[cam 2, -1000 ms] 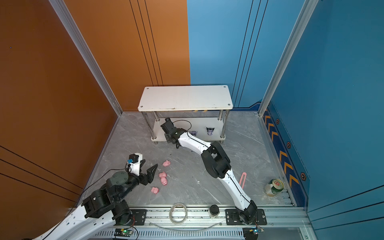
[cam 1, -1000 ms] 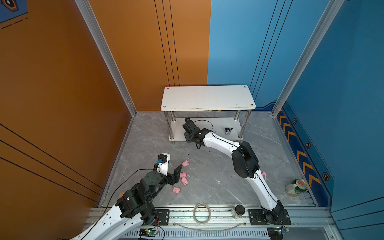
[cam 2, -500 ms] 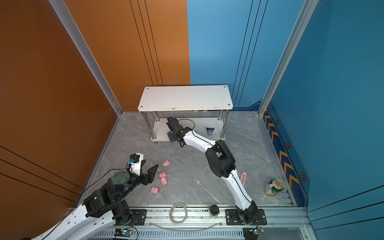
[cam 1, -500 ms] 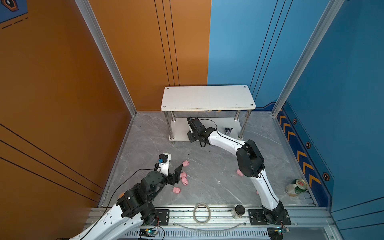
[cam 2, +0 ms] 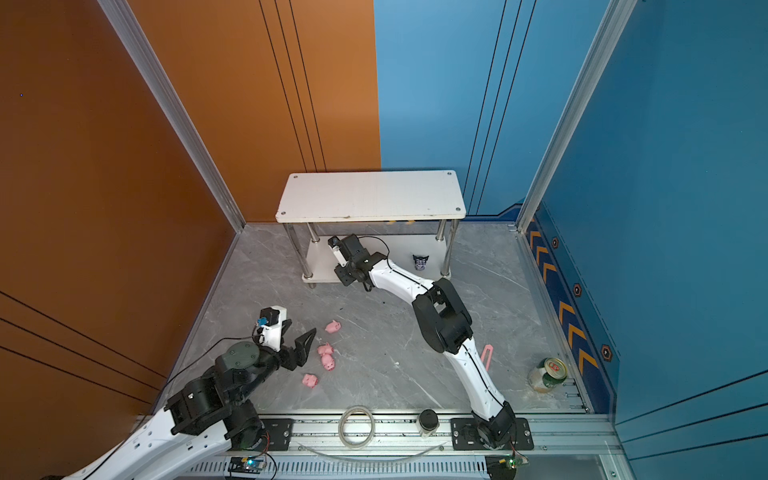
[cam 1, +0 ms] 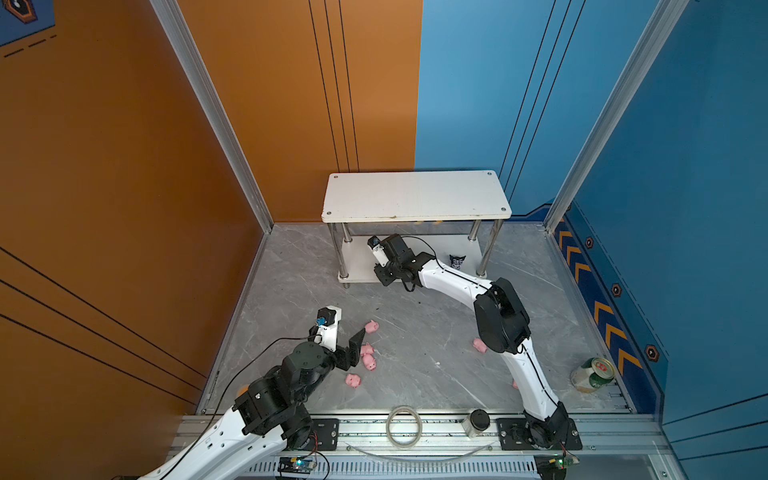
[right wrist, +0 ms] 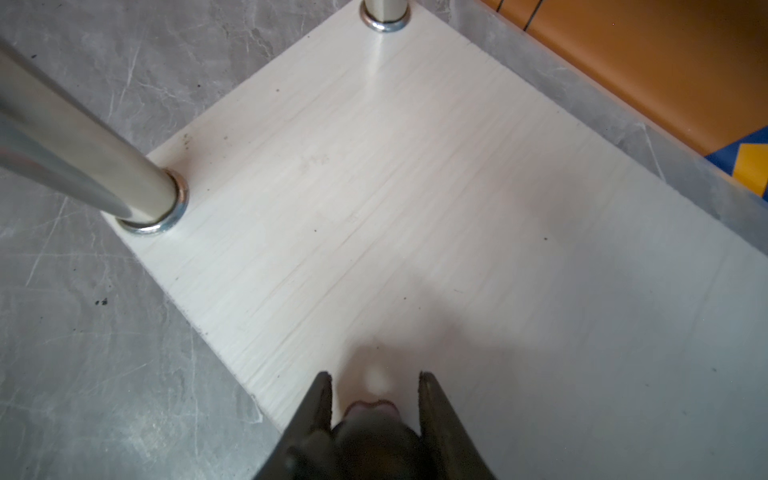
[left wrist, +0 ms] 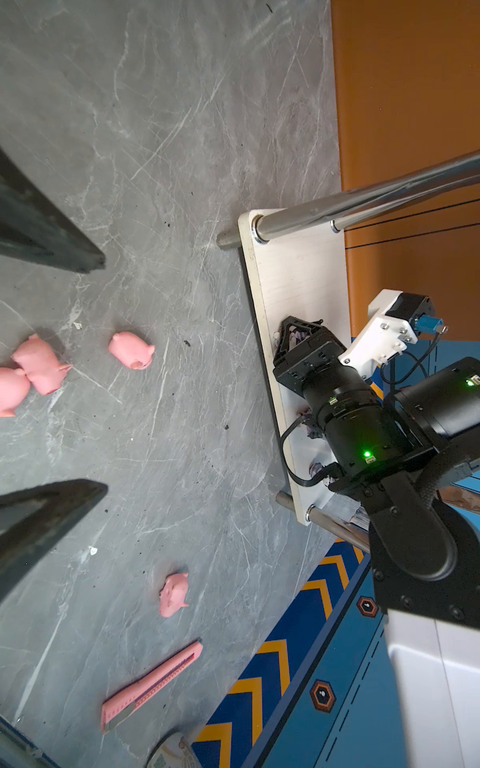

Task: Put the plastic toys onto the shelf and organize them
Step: 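Set the Kuromi on the lower shelf and open the right gripper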

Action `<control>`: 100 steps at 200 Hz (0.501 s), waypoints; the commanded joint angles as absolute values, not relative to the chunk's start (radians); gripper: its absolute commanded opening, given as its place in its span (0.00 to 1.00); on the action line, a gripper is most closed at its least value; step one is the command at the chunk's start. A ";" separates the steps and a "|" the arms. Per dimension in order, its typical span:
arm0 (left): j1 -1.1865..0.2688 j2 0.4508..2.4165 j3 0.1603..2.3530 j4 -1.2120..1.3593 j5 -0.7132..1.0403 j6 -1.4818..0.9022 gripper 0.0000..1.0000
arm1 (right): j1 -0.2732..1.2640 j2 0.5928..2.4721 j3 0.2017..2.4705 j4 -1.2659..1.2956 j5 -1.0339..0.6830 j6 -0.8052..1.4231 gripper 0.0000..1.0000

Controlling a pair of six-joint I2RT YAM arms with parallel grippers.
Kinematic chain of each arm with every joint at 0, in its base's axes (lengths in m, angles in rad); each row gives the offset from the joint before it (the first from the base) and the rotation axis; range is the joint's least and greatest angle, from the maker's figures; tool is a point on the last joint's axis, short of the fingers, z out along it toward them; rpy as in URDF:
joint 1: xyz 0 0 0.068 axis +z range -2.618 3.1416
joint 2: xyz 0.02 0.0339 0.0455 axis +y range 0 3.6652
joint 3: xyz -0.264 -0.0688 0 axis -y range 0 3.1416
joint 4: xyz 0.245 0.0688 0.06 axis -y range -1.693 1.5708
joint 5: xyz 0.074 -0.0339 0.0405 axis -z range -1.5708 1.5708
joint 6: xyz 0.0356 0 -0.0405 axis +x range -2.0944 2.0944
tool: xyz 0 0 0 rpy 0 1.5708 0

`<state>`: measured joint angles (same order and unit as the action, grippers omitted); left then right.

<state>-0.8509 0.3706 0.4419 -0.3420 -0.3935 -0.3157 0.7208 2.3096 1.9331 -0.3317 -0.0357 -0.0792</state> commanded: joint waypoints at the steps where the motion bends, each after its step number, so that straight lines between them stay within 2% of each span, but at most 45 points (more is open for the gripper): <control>1: -0.848 0.380 0.468 -0.354 -0.407 -0.328 0.80 | 0.707 2.285 1.931 -0.385 -0.110 -0.175 0.14; 100: -0.849 0.426 0.479 -0.338 -0.397 -0.348 0.79 | 0.661 2.291 1.938 -0.416 -0.140 -0.199 0.15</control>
<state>-0.8509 0.4206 0.4488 -0.3416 -0.3931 -0.3347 0.6662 2.3096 1.9362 -0.3485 -0.1364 -0.1818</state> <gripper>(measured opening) 0.794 0.342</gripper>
